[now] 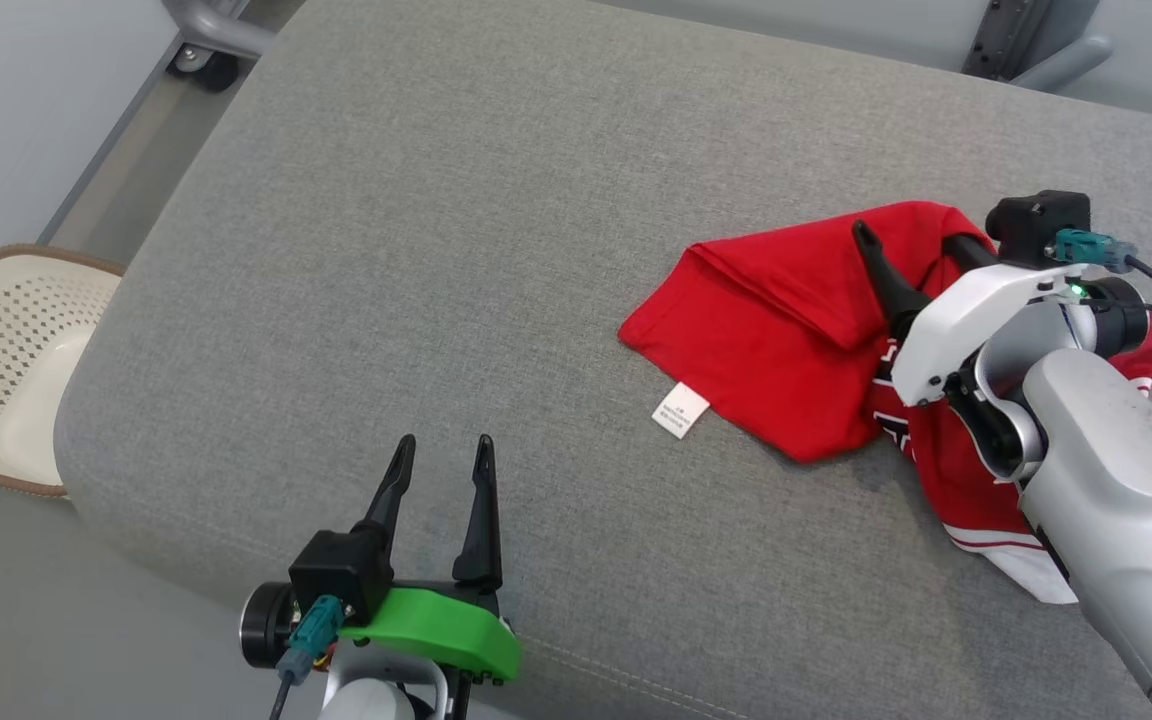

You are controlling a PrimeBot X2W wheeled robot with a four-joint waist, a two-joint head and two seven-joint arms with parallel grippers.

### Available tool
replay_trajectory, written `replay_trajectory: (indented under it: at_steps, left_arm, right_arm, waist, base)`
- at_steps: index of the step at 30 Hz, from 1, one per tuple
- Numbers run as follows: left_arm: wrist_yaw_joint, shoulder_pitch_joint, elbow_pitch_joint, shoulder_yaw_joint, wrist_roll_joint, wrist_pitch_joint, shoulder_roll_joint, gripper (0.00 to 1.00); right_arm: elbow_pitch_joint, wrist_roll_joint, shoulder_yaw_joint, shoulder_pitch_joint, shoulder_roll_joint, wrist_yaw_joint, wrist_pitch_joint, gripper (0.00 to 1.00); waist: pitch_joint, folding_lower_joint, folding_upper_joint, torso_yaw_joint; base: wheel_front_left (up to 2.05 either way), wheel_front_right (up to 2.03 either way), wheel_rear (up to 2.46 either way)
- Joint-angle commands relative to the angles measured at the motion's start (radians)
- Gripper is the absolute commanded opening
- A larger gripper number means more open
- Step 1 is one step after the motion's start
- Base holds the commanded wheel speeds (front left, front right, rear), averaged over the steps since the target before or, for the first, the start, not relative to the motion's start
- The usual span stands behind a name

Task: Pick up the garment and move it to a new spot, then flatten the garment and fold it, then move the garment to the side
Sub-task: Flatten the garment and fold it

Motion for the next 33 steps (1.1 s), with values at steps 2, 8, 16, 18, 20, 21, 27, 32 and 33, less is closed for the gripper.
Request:
replay_trajectory:
  at_steps: [2,8,16,18,20,21,27,32,33]
  left_arm:
    - [-0.003,0.011,0.001,0.006,0.012,-0.003,0.002,1.00]
    - [-0.013,0.027,0.012,0.016,0.037,-0.003,0.002,1.00]
    - [-0.030,0.038,0.030,0.018,0.069,-0.003,0.002,1.00]
    - [-0.036,0.041,0.037,0.017,0.072,-0.003,0.002,1.00]
    - [-0.044,0.039,0.046,0.014,0.078,-0.003,0.002,1.00]
    - [-0.049,0.036,0.052,0.012,0.081,-0.003,0.002,1.00]
    - [-0.081,-0.037,0.126,-0.022,0.075,-0.003,0.003,1.00]
    - [-0.089,-0.105,0.201,-0.028,0.044,-0.003,0.003,1.00]
    - [-0.093,-0.120,0.220,-0.034,0.038,-0.003,0.002,1.00]
  right_arm:
    - [-0.038,0.045,0.007,0.020,-0.025,-0.001,-0.046,1.00]
    - [-0.140,0.120,0.037,0.127,-0.092,-0.001,-0.050,1.00]
    - [-0.228,0.086,0.012,0.282,-0.131,-0.001,-0.102,1.00]
    - [-0.258,0.065,-0.008,0.325,-0.128,-0.001,-0.125,1.00]
    - [-0.291,0.041,-0.039,0.372,-0.117,-0.001,-0.148,1.00]
    - [-0.310,0.019,-0.060,0.394,-0.112,-0.001,-0.162,1.00]
    - [-0.475,-0.162,-0.213,0.544,-0.026,-0.001,-0.202,1.00]
    - [-0.596,-0.283,-0.293,0.627,0.059,-0.001,-0.209,1.00]
    - [-0.615,-0.304,-0.312,0.642,0.074,-0.001,-0.209,1.00]
  waist:
    - [-0.032,0.0000,0.0000,-0.045]
    - [-0.069,0.0000,0.0000,-0.123]
    - [-0.108,0.0000,0.0000,-0.208]
    - [-0.122,0.0000,0.0000,-0.229]
    - [-0.137,0.0000,0.0000,-0.252]
    - [-0.144,0.0000,0.0000,-0.265]
    - [-0.165,0.0000,0.0000,-0.372]
    - [-0.156,0.0000,0.0000,-0.461]
    - [-0.151,0.0000,0.0000,-0.476]
  base:
    - [0.00,0.00,0.00]
    - [0.00,0.00,0.00]
    - [0.00,0.00,0.00]
    - [0.00,0.00,0.00]
    - [0.00,0.00,0.00]
    - [0.00,0.00,0.00]
    - [0.00,0.00,0.00]
    - [0.00,0.00,0.00]
    - [0.00,0.00,0.00]
